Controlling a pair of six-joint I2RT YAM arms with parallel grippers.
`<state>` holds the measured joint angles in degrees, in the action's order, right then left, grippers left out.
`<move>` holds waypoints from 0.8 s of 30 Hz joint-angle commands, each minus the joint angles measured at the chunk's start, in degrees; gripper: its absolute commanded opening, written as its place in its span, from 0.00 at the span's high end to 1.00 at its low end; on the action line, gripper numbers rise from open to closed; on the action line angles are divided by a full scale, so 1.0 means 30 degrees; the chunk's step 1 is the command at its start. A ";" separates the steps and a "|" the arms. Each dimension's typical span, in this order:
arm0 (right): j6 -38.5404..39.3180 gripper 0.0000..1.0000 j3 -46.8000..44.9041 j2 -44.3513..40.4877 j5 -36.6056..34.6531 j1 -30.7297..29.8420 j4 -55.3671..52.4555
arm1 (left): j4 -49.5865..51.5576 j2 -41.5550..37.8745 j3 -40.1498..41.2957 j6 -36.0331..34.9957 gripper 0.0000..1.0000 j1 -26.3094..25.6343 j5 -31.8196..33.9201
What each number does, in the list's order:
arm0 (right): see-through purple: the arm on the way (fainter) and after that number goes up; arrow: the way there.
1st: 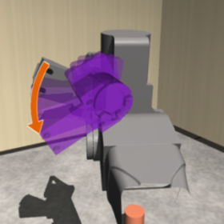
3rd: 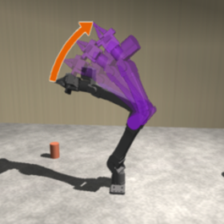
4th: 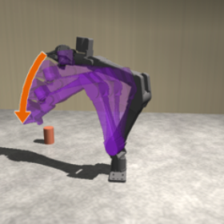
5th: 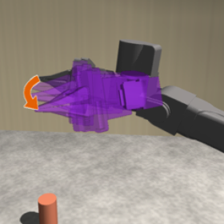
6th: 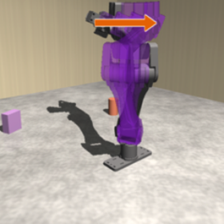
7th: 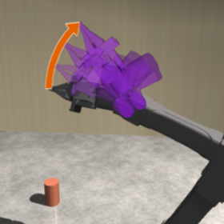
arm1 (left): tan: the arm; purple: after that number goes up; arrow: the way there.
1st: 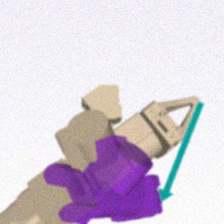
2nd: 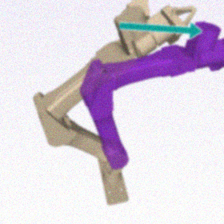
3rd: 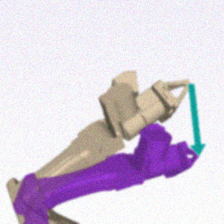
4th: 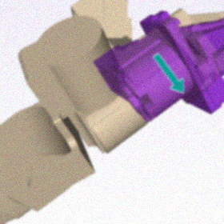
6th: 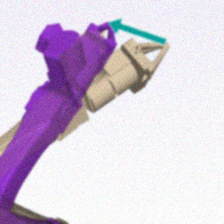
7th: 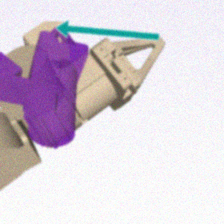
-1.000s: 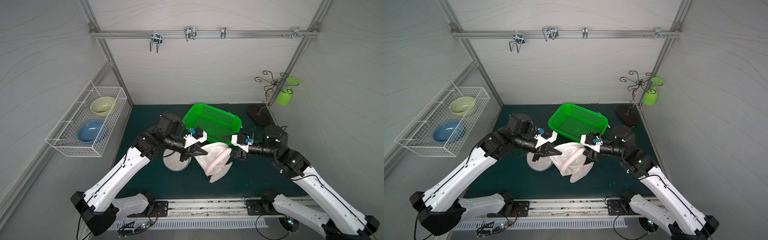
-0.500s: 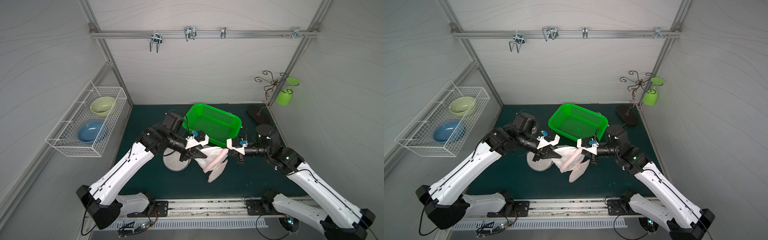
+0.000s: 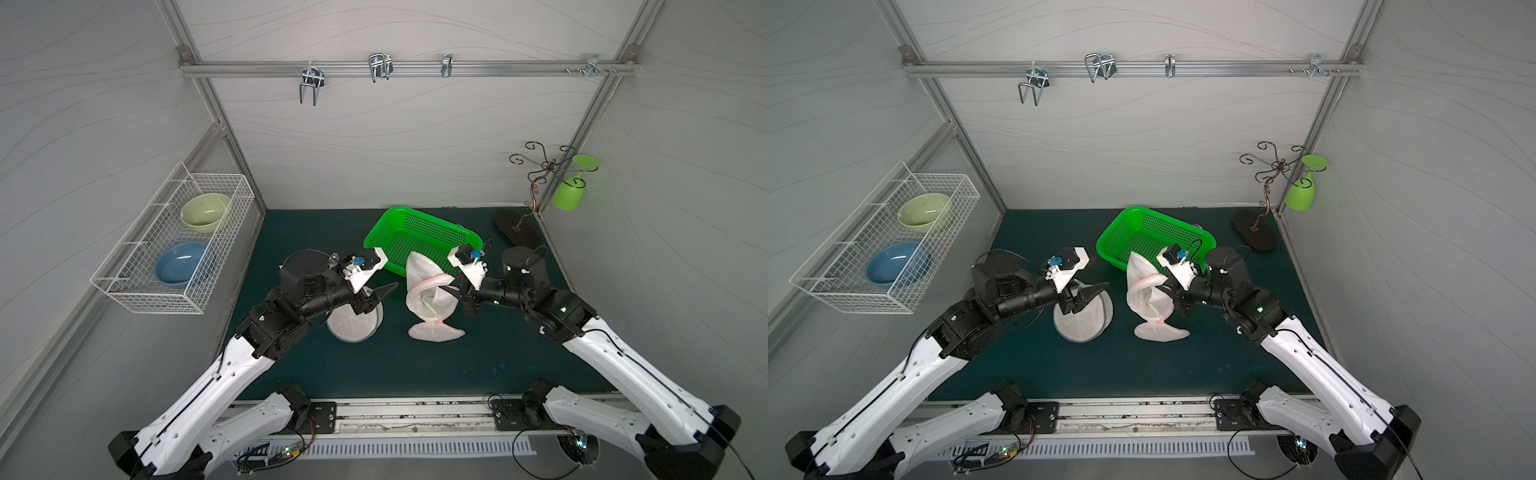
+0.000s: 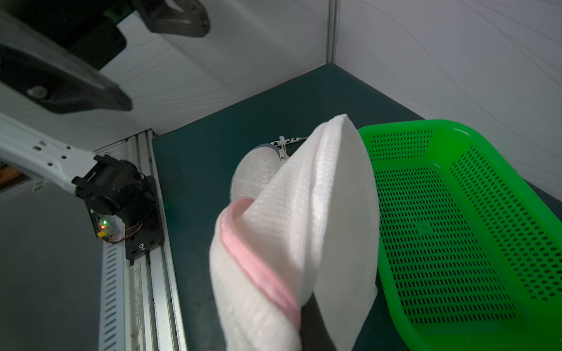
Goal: Turn the laundry bag inside out
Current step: Turn over the laundry bag.
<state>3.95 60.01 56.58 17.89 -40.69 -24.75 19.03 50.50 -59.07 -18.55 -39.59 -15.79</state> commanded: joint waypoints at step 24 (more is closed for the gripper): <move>-0.3400 1.00 0.5324 0.2000 0.0327 -0.0142 -0.5284 | -0.6106 0.3969 0.0391 -0.4274 1.00 -0.4732 0.9596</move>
<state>-6.22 74.24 62.59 19.09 -40.80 -38.68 3.68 63.88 -56.75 -29.10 -53.69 12.08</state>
